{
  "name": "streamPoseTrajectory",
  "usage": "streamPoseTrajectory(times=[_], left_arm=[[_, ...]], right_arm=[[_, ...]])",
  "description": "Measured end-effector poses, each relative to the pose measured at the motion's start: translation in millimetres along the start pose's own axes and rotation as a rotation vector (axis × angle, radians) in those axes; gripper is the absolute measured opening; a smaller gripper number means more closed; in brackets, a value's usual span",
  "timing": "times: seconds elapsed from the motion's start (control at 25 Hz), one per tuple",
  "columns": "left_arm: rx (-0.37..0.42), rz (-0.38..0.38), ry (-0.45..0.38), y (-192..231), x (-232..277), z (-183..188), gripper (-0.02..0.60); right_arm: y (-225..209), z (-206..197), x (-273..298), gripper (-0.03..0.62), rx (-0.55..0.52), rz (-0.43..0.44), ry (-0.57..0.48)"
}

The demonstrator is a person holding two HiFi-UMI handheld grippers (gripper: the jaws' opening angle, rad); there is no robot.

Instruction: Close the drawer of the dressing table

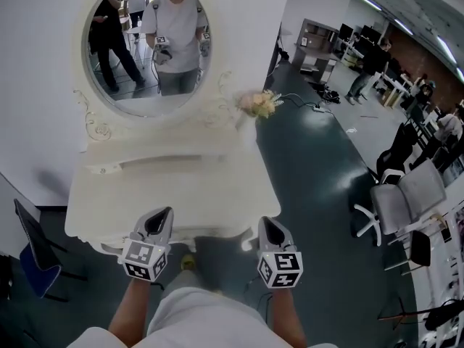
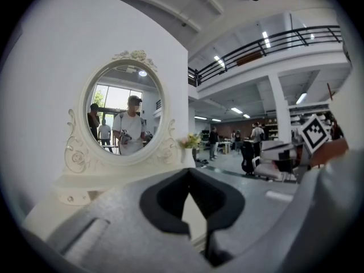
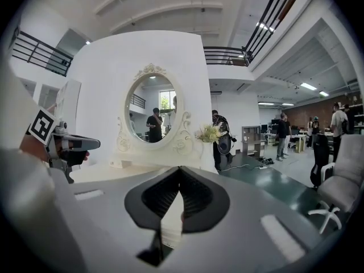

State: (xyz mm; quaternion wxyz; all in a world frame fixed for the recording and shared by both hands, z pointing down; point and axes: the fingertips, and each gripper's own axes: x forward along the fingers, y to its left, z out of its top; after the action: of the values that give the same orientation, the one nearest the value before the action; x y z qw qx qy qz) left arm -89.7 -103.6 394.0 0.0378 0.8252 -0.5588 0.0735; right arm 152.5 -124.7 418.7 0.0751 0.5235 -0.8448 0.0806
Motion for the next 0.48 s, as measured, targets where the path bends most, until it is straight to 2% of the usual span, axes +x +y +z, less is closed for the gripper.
streamPoseTrajectory(times=[0.48], left_arm=[[0.022, -0.003, -0.015, -7, -7, 11, -0.002]], right_arm=[[5, 7, -4, 0.002, -0.014, 0.012, -0.019]])
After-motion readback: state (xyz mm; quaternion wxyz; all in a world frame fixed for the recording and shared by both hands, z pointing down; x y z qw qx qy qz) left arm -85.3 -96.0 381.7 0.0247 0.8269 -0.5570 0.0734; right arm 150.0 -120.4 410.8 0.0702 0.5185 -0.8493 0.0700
